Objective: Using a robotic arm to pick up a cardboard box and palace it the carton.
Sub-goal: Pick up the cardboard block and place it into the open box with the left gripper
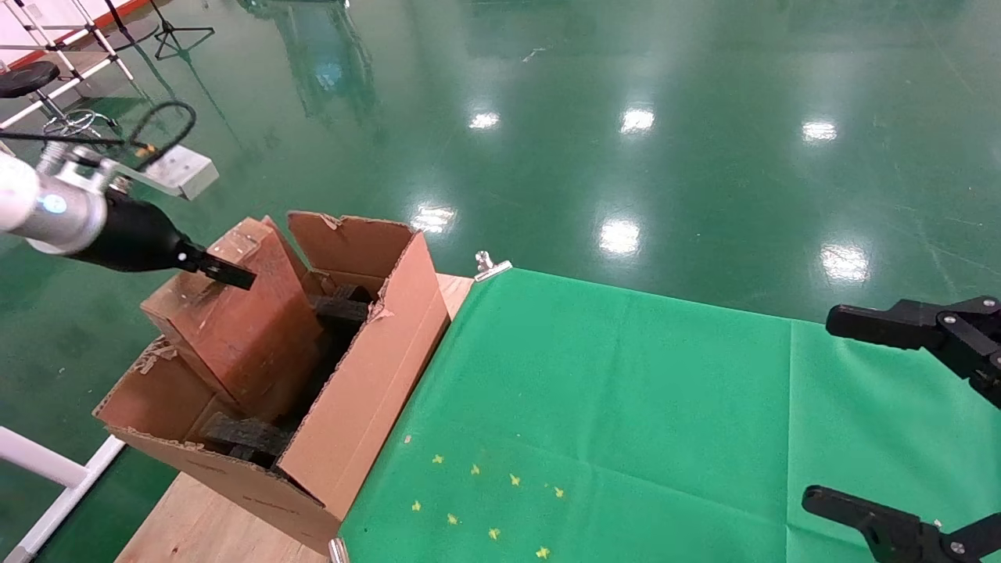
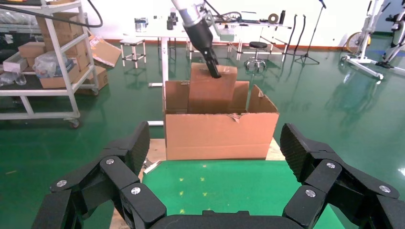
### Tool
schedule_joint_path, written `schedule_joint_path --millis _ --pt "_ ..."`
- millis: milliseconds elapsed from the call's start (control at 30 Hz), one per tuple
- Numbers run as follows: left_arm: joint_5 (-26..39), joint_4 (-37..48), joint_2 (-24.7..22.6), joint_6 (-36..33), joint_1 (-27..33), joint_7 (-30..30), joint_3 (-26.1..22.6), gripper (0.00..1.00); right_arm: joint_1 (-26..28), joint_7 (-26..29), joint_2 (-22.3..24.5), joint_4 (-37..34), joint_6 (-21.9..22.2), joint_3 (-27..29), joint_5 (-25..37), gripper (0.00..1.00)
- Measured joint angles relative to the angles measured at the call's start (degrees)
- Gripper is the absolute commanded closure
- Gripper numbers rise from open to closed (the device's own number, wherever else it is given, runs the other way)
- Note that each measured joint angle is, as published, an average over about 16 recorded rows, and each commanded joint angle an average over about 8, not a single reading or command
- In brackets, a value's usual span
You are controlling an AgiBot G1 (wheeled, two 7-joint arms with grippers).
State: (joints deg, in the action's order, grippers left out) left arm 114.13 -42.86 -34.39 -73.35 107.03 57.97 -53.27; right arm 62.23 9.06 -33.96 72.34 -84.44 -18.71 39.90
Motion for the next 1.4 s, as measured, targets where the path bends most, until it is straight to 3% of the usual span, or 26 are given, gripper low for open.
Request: schedule_joint_path --millis 467,1167,1200,1400 --pt "2.63 17.44 -5.9 11.36 -3.33 1.53 -0.49 1.0 0.0 -0.01 0.01 0.0 0.01 -0.01 -0.01 0.0" --pt "0.69 34.55 -13.77 19.03 -7.43 -6.12 0.24 1.0 0.01 -0.02 0.01 0.0 0.01 -0.03 -0.02 0.0" --pt "0.51 35.04 -13.92 19.22 -7.58 -6.49 0.34 0.91 0.01 -0.02 0.01 0.0 0.01 -0.03 -0.02 0.0" --pt "-0.2 37.14 -14.59 19.8 -8.18 -7.93 0.72 0.16 0.0 -0.02 0.02 -0.01 0.02 -0.03 -0.02 0.0"
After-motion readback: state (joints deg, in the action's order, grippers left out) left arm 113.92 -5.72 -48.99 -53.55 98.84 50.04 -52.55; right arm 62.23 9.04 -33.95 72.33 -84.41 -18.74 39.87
